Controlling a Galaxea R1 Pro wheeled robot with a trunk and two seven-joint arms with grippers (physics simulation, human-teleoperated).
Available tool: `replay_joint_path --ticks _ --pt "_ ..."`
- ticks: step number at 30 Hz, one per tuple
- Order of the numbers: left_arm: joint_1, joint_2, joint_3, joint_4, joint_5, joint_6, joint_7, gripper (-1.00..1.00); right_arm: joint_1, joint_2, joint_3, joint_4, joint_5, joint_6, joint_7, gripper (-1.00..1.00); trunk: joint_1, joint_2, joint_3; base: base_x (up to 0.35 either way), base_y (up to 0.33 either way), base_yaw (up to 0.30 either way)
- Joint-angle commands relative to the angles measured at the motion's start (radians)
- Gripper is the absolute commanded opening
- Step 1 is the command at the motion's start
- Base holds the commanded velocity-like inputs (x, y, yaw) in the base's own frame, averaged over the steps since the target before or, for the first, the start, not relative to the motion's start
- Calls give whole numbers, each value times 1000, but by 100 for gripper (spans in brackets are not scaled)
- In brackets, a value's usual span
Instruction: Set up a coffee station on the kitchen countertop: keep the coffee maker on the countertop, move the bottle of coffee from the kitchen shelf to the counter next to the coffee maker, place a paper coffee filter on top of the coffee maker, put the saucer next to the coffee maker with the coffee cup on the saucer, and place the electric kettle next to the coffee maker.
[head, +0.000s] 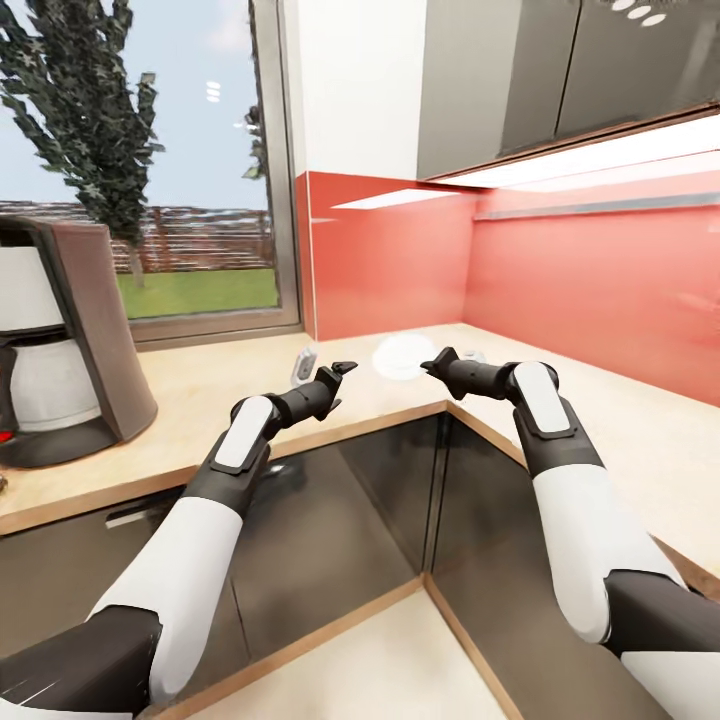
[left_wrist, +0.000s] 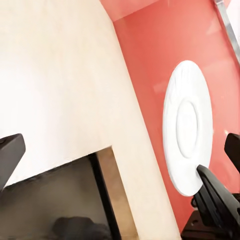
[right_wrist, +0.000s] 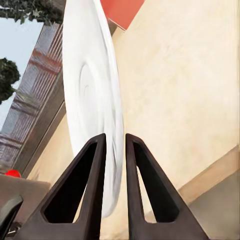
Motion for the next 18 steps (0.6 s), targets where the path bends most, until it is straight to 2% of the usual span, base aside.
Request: replay_joint_path --ticks 1,14,18 --pt "-1 0 0 -1 11 2 9 100 -1 1 -3 -1 -13 3 -10 -100 -1 -1 -1 -316 0 0" --pt "-1 0 0 -2 10 2 9 100 -1 1 -3 -1 -13 3 -10 -100 -1 -1 -1 -335 0 0" --pt "-1 0 2 0 10 2 9 100 -1 -1 -3 -1 -13 3 -10 -100 -1 -1 -1 -242 0 0"
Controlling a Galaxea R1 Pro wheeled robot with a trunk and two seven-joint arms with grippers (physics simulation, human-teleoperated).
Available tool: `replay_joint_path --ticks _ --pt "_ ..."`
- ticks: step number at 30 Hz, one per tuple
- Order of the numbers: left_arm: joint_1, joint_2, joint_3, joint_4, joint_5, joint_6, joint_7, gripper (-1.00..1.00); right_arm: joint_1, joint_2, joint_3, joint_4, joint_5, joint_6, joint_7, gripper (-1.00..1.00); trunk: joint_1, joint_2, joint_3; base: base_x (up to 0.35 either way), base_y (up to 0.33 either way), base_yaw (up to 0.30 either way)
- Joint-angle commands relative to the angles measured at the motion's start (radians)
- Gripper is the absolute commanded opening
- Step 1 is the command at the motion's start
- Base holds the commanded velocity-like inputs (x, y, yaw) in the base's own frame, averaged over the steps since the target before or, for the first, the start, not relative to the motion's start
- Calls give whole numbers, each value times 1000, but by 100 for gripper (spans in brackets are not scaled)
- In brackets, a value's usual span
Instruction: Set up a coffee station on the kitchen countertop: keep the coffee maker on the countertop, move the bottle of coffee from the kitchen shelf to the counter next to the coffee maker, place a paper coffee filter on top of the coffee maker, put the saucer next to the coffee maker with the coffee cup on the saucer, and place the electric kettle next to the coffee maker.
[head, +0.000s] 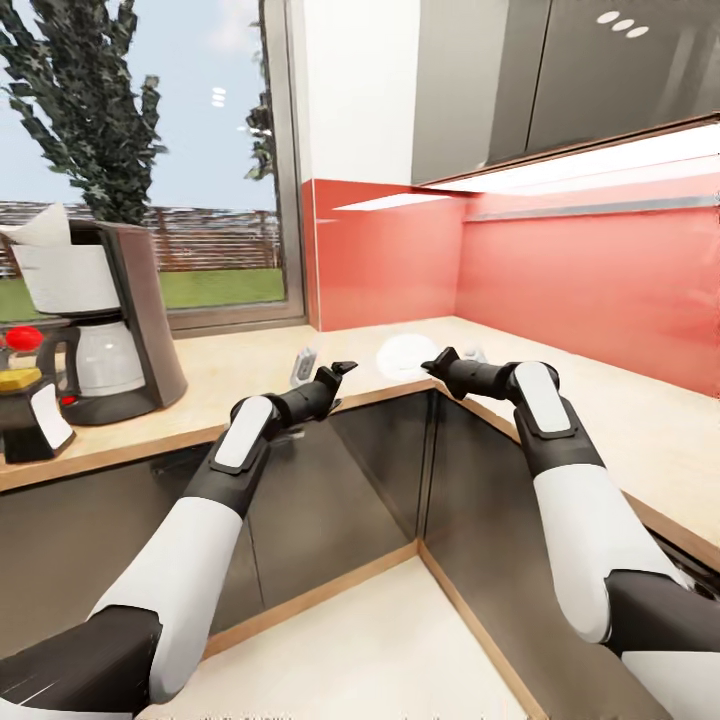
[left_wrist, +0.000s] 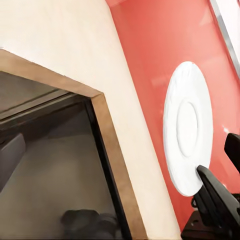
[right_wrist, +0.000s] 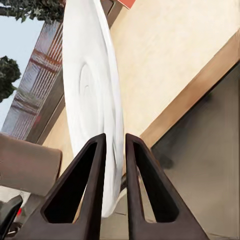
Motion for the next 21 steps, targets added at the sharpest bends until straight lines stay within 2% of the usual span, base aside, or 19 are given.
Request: replay_joint_path --ticks 1,5,6,7,9,12,13,14,18,21 --pt "-1 0 1 -1 10 2 8 100 -1 -4 -3 -1 -14 2 -10 -100 0 -1 -1 -113 0 0" --pt "0 0 1 -3 10 5 0 100 0 -23 -3 -32 -13 1 -10 -100 0 -1 -1 -26 0 0" --pt "0 0 1 -4 10 6 -19 100 0 -25 -6 -47 -13 1 -10 -100 0 -1 -1 -3 0 0" --pt "1 0 1 -4 10 7 -55 100 0 -25 -26 -56 -13 2 -11 -100 0 -1 -1 -2 0 0" --pt "2 0 1 -4 10 23 -83 100 0 -26 -44 -60 -12 3 -11 -100 0 -1 -1 -1 0 0" --pt "3 0 1 -4 10 96 -123 100 0 -26 -60 -63 -12 5 -11 -100 0 -1 -1 0 0 0" --pt "4 0 2 -4 10 151 -149 100 0 -26 -67 -65 -13 6 -11 -100 0 -1 -1 0 0 0" --pt "4 0 2 -4 10 172 -163 100 0 -26 -69 -65 -13 6 -11 -100 0 -1 -1 0 0 0" --pt "7 0 2 -5 10 224 -223 100 0 -26 -75 -66 -12 7 -12 -100 0 -1 -1 0 0 0" --pt "29 0 2 -21 10 248 -289 100 0 -26 -77 -67 -12 7 -12 -100 0 -1 -1 0 0 0"
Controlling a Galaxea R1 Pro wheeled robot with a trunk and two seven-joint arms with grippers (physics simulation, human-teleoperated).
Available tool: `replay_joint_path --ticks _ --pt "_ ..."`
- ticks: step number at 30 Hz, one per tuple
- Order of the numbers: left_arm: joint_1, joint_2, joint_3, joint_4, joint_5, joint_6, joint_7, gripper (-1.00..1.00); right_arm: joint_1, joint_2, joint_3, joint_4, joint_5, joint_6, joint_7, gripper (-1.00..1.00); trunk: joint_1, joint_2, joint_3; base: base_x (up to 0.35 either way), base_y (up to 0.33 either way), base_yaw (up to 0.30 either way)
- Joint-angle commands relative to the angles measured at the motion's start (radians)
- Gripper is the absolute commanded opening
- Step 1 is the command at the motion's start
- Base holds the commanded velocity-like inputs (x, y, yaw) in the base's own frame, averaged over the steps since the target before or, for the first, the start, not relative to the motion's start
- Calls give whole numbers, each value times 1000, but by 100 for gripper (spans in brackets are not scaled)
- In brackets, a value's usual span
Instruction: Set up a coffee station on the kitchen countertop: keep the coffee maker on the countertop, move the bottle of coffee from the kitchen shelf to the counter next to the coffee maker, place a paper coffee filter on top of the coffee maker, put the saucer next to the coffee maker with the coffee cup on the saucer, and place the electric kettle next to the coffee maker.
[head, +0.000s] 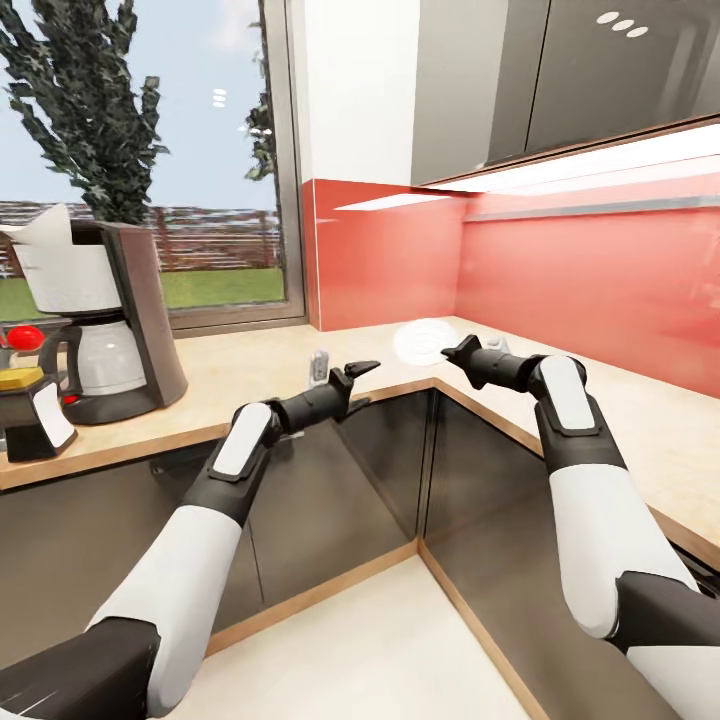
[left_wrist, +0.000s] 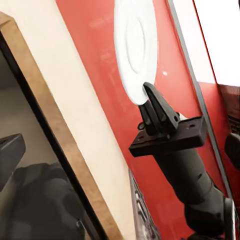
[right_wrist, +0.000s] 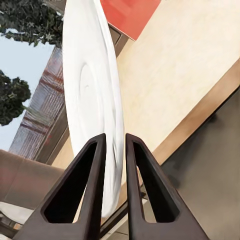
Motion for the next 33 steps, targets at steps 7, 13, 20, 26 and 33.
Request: replay_joint_path --ticks 7,13,20,26,33 --pt "117 0 -1 -114 -6 95 -88 100 -1 -1 -2 -2 -13 2 -10 -100 0 -1 -1 0 0 0" --pt "327 10 0 -305 -6 139 -105 100 -1 -17 -3 -2 -14 2 -10 -100 0 -1 -1 0 0 0" --pt "677 189 0 -469 -6 145 -272 100 0 -32 -3 -40 -14 4 -11 -100 0 -1 -1 0 0 0" --pt "990 436 7 -373 -9 32 -601 100 11 -39 -2 -49 -14 5 -12 -100 0 -1 -1 0 0 0" --pt "1038 547 -57 269 -12 -377 -1171 100 16 -61 -2 -54 -15 27 -11 -100 0 -1 -1 0 0 0"
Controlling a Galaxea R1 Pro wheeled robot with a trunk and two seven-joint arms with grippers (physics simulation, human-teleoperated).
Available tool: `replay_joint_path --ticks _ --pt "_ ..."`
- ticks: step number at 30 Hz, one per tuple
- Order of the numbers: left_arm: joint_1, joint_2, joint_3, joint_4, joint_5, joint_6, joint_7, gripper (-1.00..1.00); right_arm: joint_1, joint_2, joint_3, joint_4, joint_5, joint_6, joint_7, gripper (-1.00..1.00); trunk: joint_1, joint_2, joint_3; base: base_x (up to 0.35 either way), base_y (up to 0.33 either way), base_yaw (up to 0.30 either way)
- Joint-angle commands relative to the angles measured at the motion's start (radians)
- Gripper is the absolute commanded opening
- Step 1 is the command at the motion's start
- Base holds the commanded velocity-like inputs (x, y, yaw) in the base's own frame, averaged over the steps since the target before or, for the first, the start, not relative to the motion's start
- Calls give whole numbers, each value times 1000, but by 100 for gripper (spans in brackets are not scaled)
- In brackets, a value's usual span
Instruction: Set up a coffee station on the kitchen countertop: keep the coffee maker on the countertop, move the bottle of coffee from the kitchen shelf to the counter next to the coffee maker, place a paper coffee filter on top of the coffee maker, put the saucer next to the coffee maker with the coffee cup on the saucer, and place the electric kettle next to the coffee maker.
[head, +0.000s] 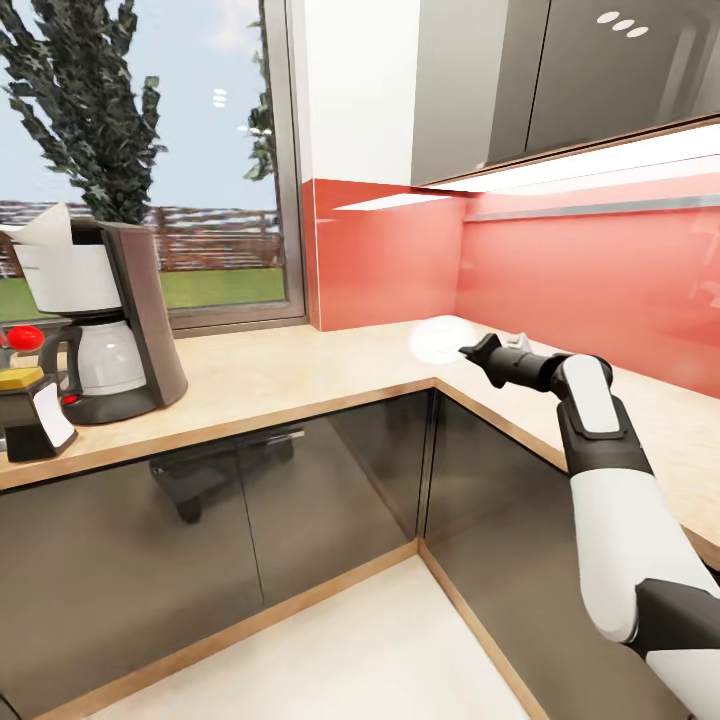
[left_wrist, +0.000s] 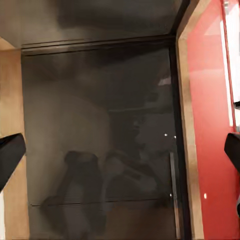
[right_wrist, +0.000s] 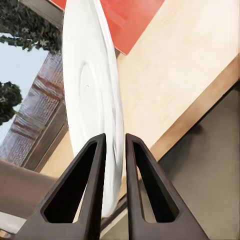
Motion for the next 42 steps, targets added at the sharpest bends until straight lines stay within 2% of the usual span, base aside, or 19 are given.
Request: replay_joint_path --ticks 1,2,3,4,5,7,14,28,35,42 --pt "0 8 -28 69 11 -26 -51 100 -1 -1 -1 -1 -14 4 -10 -100 0 0 -1 0 0 0" --pt "0 13 -50 128 11 -60 -99 100 -1 -2 -1 0 -14 5 -9 -100 0 0 -1 0 0 0" --pt "1 20 -92 249 11 -128 -198 100 -1 -3 -1 0 -14 6 -9 -100 0 0 -1 0 0 0" --pt "1 22 -108 308 11 -161 -242 100 0 -3 -1 0 -14 7 -9 -100 0 0 -1 0 0 0" --pt "2 25 -132 417 11 -224 -310 100 0 -4 0 0 -14 7 -8 -100 0 0 -1 0 0 0" --pt "2 25 -167 589 12 -338 -318 100 0 -4 0 -1 -14 9 -7 -100 0 0 -1 0 0 0" --pt "2 17 -176 632 13 -369 -318 100 0 -5 -2 -1 -15 10 -7 -100 0 0 -1 0 0 0" --pt "2 13 -177 634 13 -370 -318 100 0 -4 -1 -1 -16 10 29 -100 0 0 -1 0 0 7" --pt "2 -9 -177 633 13 -370 -318 100 0 -3 0 0 -16 10 30 -100 0 0 1 0 0 203" --pt "2 -29 -176 630 13 -390 -171 100 0 -2 1 1 -16 10 31 -100 0 0 4 0 0 259"
